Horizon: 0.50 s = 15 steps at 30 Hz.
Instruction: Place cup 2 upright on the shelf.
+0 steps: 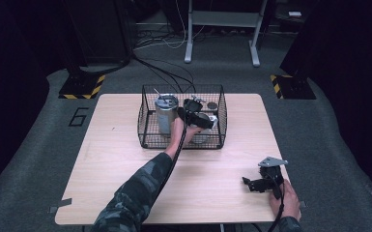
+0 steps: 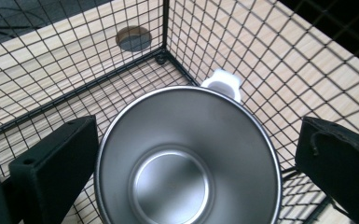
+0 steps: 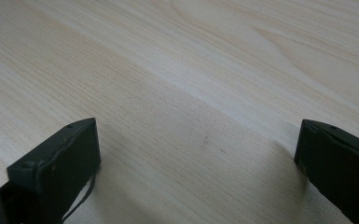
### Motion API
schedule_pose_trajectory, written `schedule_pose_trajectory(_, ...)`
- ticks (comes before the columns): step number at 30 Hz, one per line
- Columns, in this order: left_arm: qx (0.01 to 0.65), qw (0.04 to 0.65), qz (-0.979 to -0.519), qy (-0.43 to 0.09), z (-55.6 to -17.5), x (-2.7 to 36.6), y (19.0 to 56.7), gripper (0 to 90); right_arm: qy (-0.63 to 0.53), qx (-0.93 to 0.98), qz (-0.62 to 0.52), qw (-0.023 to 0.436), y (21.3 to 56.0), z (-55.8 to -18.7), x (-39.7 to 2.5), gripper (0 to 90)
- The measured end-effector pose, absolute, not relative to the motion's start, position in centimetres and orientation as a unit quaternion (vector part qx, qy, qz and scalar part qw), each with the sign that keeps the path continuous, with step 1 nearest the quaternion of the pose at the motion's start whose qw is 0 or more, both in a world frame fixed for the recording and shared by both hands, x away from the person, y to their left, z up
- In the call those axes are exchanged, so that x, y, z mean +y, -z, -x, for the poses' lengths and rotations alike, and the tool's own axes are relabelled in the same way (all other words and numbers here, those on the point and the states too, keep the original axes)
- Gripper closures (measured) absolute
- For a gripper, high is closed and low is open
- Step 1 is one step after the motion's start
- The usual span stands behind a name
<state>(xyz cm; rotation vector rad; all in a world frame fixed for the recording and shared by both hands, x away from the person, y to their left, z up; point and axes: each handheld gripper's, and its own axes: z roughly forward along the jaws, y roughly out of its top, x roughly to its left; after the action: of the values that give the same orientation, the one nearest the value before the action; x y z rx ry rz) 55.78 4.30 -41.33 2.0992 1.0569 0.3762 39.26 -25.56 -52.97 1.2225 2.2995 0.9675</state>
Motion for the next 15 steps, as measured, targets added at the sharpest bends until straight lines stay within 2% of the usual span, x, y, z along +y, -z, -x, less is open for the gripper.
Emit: schedule_pose_trajectory(15,0.358,0.408,-0.826,-0.151,-52.6,3.8,38.4,0.7,-0.344,0.813,-0.434,0.181,53.0,-39.3,-25.5,0.0)
